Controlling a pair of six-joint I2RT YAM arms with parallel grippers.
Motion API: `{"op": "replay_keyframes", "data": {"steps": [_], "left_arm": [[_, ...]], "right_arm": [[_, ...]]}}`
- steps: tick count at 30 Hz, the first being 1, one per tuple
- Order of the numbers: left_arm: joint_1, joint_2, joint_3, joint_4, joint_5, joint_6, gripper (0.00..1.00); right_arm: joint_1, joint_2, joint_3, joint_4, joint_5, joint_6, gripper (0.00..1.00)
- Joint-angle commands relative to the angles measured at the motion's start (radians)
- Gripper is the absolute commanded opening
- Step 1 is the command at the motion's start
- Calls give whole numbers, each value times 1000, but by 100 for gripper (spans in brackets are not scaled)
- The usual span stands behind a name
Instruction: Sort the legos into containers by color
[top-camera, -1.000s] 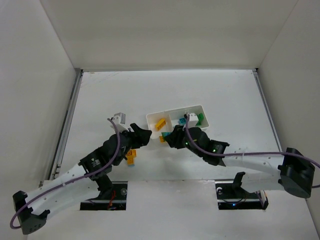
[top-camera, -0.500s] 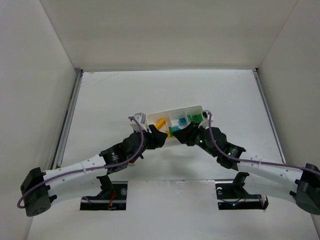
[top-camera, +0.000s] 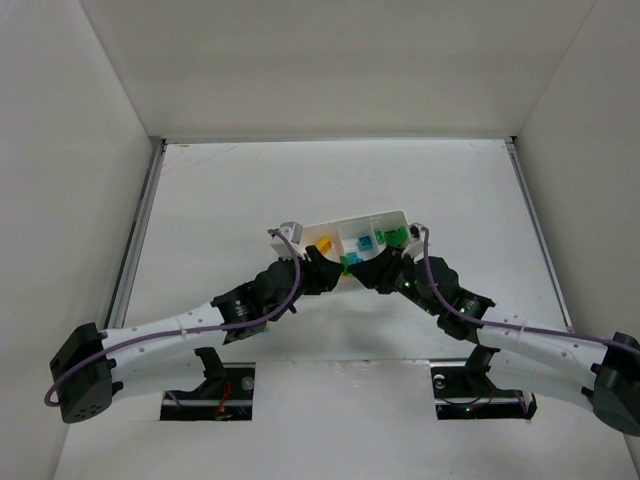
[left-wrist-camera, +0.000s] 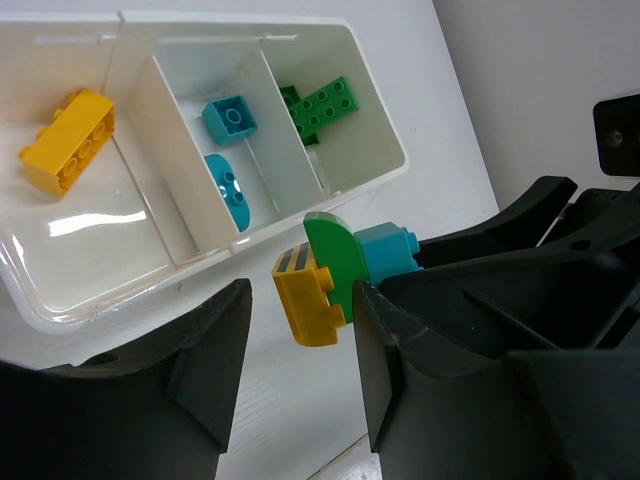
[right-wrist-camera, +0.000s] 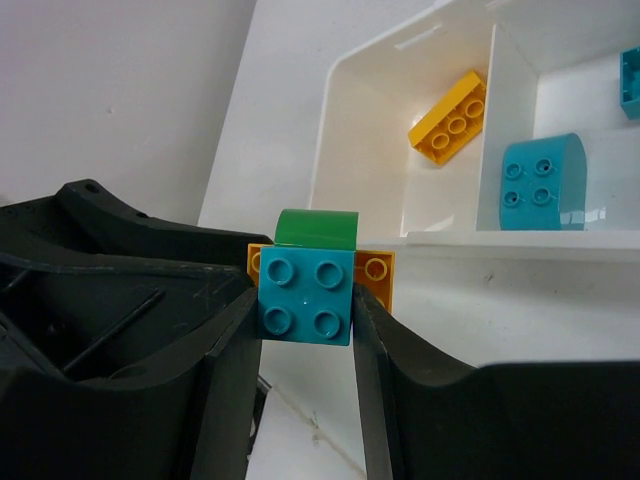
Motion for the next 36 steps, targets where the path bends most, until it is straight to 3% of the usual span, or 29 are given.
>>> {"op": "replay_keyframes", "data": {"steps": [1, 19, 36], "left_arm": [[0, -3, 40, 68, 0, -10, 39], [-25, 28, 45, 115, 15, -7, 10], [28, -34, 14, 102, -3, 13, 7]], "right_arm": [[-7, -34, -4, 90, -17, 16, 27], [-104, -134, -55, 147, -118, 67, 26], [-174, -180, -35, 95, -160, 47, 26]]}}
